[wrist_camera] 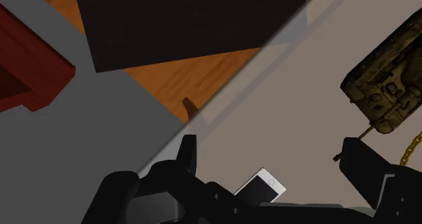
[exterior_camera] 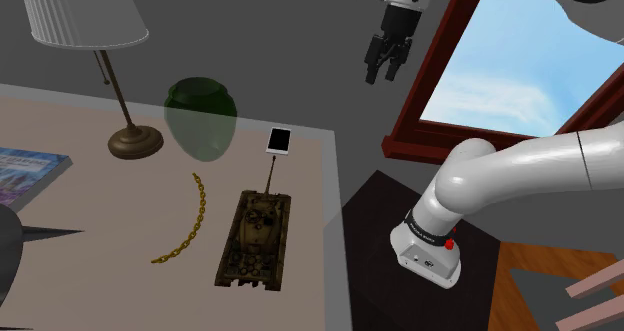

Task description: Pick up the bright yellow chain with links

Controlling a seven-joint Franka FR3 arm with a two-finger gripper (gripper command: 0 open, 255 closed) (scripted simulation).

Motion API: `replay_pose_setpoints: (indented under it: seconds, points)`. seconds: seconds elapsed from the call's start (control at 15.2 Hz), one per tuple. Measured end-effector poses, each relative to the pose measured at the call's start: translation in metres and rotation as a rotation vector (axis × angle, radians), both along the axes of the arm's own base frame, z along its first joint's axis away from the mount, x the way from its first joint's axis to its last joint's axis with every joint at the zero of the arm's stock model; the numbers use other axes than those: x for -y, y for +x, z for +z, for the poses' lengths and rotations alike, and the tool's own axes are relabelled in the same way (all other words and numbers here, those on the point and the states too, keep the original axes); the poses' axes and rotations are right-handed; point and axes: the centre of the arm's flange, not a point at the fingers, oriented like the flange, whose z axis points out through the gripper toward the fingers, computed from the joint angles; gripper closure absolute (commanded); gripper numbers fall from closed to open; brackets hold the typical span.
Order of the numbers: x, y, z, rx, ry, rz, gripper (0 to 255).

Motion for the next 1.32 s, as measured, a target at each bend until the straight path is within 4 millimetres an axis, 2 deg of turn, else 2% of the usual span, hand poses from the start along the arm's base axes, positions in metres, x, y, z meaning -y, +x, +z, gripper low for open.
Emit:
replay_pose_setpoints:
  seconds: [0.13,0.46,0.59,0.79,0.99,1.32]
  points:
    - [-0.005,0.001,-0.003,0.000,0.000,-0.006,0]
    - [-0.050,0.010,-0.035,-0.002,0.001,-0.069,0]
    - [-0.073,0.020,-0.050,-0.003,0.002,-0.098,0]
    - [-0.105,0.023,-0.071,-0.004,0.002,-0.141,0]
    - [-0.137,0.033,-0.095,-0.006,0.002,-0.185,0]
    - [-0.190,0.057,-0.127,-0.007,0.004,-0.257,0]
